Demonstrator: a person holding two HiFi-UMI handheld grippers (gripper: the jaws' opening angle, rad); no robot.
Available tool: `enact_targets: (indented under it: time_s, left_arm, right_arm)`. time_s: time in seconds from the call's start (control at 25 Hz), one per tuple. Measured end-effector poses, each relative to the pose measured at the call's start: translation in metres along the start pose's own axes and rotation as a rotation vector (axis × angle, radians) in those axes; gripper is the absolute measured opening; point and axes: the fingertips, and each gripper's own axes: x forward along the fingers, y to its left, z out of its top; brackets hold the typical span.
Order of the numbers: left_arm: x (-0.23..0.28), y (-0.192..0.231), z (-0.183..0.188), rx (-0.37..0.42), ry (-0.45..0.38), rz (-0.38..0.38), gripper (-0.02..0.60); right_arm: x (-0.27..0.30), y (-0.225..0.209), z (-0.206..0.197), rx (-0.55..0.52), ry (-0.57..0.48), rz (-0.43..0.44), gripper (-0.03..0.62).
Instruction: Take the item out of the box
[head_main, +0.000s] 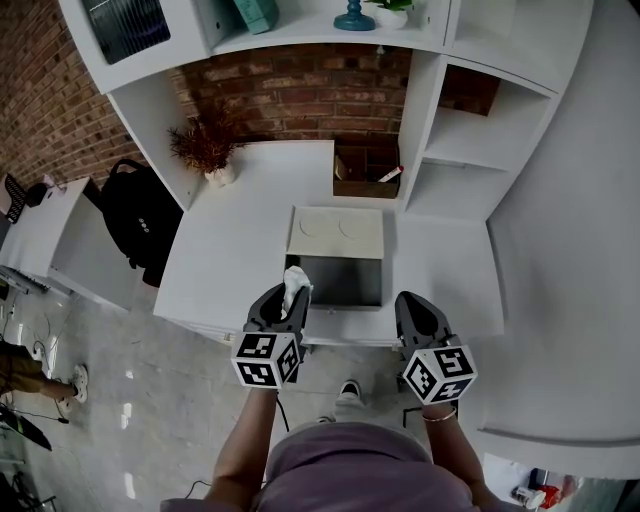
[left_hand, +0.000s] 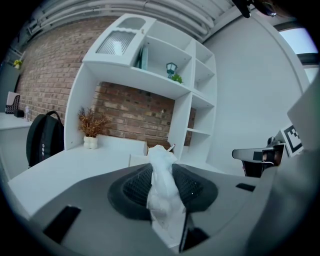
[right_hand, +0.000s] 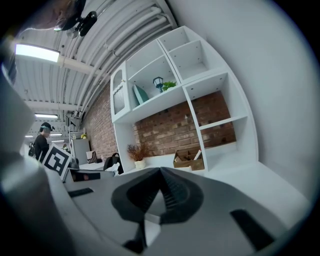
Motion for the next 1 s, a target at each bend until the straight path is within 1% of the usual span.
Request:
enact_targets:
  time_s: [1.0]
  left_arm:
    - [0.012, 0.003, 0.003, -0.017, -0.009, -0.005, 0.130]
  right_arm:
    - [0.012, -0.003, -0.002, -0.012, 0.003, -0.015, 0.000]
